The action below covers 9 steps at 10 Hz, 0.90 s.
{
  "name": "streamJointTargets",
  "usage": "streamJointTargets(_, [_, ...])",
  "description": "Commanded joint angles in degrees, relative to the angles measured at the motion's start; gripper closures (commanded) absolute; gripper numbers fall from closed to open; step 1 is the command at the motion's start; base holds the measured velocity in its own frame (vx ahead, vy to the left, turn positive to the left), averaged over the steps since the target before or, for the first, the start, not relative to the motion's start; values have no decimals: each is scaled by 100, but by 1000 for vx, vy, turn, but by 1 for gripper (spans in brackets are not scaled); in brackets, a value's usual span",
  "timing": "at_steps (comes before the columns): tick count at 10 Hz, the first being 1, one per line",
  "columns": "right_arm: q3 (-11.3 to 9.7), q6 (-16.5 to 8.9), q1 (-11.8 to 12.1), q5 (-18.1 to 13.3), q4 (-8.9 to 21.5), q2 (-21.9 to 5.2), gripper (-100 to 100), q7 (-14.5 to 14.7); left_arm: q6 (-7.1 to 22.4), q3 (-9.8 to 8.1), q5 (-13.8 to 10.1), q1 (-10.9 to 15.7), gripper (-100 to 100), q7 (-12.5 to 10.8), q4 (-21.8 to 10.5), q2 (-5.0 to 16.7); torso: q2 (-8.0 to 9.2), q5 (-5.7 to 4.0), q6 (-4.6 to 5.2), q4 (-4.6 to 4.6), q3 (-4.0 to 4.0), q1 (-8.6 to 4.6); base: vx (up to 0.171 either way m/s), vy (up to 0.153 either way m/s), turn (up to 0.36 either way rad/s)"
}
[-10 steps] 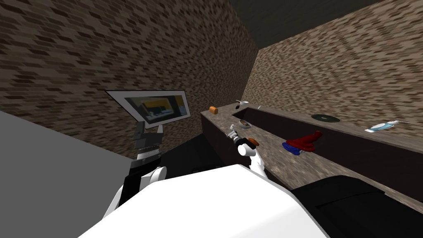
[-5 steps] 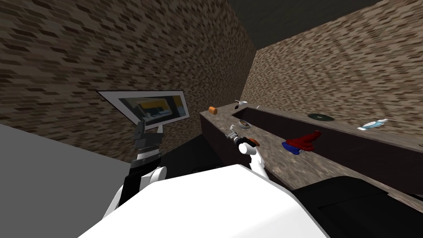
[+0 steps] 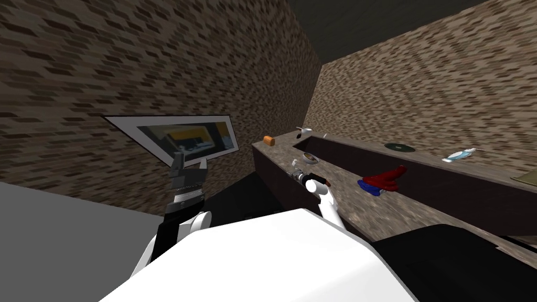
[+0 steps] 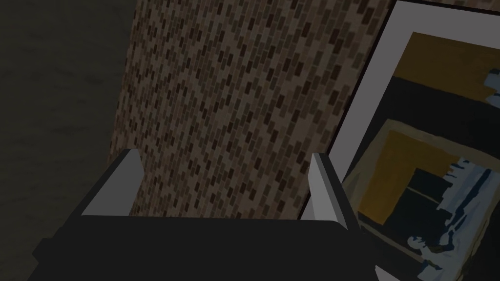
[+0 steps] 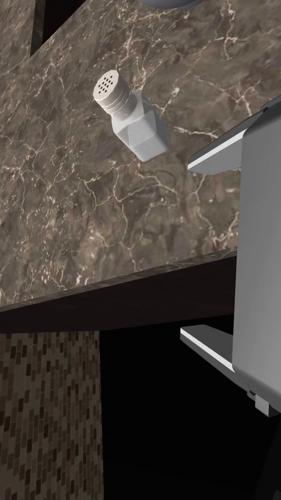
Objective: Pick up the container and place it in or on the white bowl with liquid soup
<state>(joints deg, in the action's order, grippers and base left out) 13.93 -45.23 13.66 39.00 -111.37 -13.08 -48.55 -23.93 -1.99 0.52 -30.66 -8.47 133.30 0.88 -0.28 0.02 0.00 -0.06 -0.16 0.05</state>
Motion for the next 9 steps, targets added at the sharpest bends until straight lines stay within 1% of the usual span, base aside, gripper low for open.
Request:
streamJointTargets(1, [72, -286, -39, 70, 39, -27, -100, -157, 0, 0, 0, 0, 0, 0, 0, 0, 0, 0, 0, 0, 0, 0, 62, 20, -59])
streamJointTargets(2, [209, -453, -124, 182, 120, -67, -100, -399, 0, 0, 0, 0, 0, 0, 0, 0, 3, 0, -1, 0, 1, 0, 78, 32, -96])
streamJointTargets(3, [209, -617, -124, 182, 120, -67, -100, -408, 0, 0, 0, 0, 0, 0, 0, 0, -2, 1, 0, 0, -1, 3, 62, 29, -46])
streamJointTargets(4, [346, -785, -209, 285, 197, -109, -100, -650, 0, 0, 0, 0, 0, 0, 0, 0, 2, 1, -2, 0, 1, 2, 75, 27, -87])
streamJointTargets(5, [346, -925, -209, 285, 197, -109, -100, -650, 0, 0, 0, 0, 0, 0, 0, 0, -1, 0, 0, 0, -1, 2, 71, 22, -43])
streamJointTargets(6, [482, -1121, -292, 379, 271, -153, -100, -883, 0, 0, 0, 0, 0, 0, 0, 0, 0, 0, -2, -1, 0, 0, 69, 24, -81])
streamJointTargets(7, [482, -1210, -292, 379, 271, -153, -100, -883, 0, 0, 0, 0, 0, 0, 0, 0, 0, 0, 0, 0, 0, 0, 65, 15, -50])
streamJointTargets(8, [618, -1421, -374, 464, 340, -200, -100, -1105, 0, 0, 0, 0, 0, 0, 0, 0, 2, -1, -2, 0, 0, -3, 91, 19, -91])
streamJointTargets(9, [618, -1477, -374, 464, 340, -200, -100, -1105, 0, 0, 0, 0, 0, 0, 0, 0, -5, -1, 0, -1, -3, -2, 86, 27, -53])
